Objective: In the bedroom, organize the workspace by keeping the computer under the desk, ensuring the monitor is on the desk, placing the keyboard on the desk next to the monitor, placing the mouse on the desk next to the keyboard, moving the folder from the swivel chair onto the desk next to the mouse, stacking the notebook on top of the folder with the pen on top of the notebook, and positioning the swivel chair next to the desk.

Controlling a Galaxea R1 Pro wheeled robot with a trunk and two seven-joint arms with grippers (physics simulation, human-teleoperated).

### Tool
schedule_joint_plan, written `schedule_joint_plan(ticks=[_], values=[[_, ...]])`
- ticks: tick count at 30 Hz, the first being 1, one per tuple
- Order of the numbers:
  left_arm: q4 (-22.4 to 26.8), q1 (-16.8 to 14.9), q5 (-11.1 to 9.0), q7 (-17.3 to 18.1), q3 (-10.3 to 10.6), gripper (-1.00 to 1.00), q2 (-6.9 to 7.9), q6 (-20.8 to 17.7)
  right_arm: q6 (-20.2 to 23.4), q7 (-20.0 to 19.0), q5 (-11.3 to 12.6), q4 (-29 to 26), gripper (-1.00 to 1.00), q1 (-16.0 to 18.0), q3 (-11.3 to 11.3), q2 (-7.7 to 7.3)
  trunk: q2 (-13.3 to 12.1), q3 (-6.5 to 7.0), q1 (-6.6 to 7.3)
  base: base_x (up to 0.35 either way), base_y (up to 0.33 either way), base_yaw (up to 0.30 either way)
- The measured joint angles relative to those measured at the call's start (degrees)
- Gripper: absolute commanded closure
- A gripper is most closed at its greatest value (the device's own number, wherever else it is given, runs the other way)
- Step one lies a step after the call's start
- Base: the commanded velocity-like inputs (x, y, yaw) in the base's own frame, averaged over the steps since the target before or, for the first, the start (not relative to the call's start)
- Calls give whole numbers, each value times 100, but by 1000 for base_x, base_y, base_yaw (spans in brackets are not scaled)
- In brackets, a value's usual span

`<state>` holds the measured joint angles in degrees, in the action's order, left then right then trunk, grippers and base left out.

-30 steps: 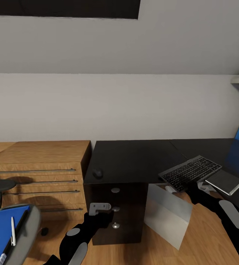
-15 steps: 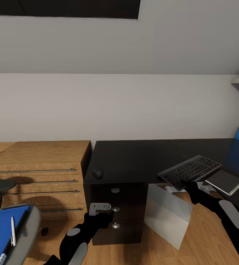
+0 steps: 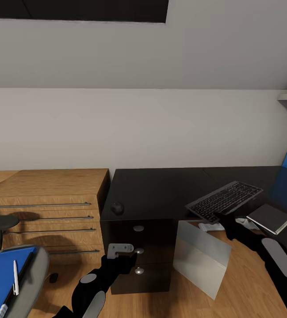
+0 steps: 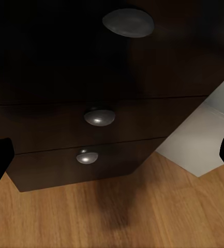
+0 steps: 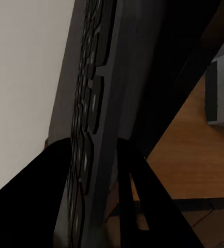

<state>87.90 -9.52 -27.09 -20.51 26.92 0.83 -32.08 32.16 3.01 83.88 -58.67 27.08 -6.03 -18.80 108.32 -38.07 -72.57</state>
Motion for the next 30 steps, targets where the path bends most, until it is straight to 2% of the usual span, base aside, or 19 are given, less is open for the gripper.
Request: schedule_joint_plan(ticks=[8,10,13,15,20,24,30], values=[[0,0,0,0,-4,-100,0,0,20,1,19,-378,100,-149,108,111,0,0,0,0,0,0],[0,0,0,0,-4,-100,1,0,36,5,29,-440,100,-152,240,109,0,0,0,0,0,0],[-1,-1,0,0,-4,-100,3,0,66,15,82,-689,100,-154,715,106,0,0,0,0,0,0],[0,0,0,0,-6,-100,4,0,75,21,11,-775,100,-155,895,101,0,0,0,0,0,0],[-1,-1,-2,0,-6,-100,8,-7,120,17,-62,-863,100,-156,1132,94,0,0,0,0,0,11],[-5,1,-2,0,-8,-100,11,-4,270,3,-370,-929,100,-154,1373,90,0,0,0,0,0,171],[-7,1,-1,0,-17,-100,18,0,385,0,-504,-986,100,-153,1487,86,0,0,-3,-159,0,233]])
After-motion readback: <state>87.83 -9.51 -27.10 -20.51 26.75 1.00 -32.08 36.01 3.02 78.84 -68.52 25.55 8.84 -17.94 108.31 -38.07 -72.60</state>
